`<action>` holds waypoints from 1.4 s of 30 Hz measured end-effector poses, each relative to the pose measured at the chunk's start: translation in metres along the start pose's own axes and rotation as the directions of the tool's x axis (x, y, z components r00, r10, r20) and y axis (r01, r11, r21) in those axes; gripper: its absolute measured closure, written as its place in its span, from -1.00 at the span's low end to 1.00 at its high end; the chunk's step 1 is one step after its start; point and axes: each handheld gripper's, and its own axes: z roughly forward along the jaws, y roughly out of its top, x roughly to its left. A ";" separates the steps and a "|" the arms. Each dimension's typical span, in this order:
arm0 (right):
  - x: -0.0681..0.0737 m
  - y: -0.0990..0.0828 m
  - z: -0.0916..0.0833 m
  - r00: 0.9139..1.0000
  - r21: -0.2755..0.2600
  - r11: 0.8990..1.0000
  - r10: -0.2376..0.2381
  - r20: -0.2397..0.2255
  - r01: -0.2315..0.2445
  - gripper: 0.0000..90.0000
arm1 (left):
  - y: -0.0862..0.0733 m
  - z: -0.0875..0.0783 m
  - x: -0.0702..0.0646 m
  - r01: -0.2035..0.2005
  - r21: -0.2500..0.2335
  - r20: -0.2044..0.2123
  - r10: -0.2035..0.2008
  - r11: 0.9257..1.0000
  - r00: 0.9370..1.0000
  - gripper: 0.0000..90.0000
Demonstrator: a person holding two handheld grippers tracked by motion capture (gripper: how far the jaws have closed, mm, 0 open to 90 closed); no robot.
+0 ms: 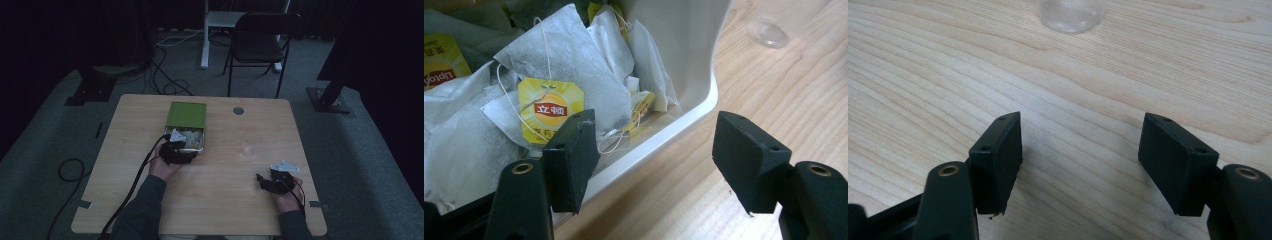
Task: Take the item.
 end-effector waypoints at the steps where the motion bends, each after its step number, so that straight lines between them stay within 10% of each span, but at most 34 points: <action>1: 0.000 0.000 0.000 1.000 0.000 1.000 0.000 0.000 0.000 -0.25 | -0.001 -0.001 -0.001 -0.004 0.001 0.001 0.004 1.000 1.000 -0.20; 9: 0.000 0.000 0.000 1.000 0.001 1.000 0.001 0.000 -0.001 -0.25 | -0.005 -0.008 -0.012 -0.032 0.020 -0.024 0.033 0.999 0.999 -0.10; 23: 0.000 0.000 0.000 1.000 0.000 1.000 0.001 0.000 -0.001 -0.26 | 0.017 -0.016 -0.011 -0.023 -0.104 -0.154 0.007 0.994 0.988 -0.11; 34: 0.000 0.000 0.000 1.000 0.000 1.000 0.001 0.000 -0.001 -0.26 | 0.019 0.008 -0.002 -0.006 -0.024 -0.220 0.001 1.000 0.975 -0.20; 42: 0.000 0.000 0.000 1.000 0.000 1.000 0.001 0.000 -0.001 -0.26 | 0.017 0.007 -0.003 -0.028 0.002 -0.264 0.028 1.000 0.964 0.18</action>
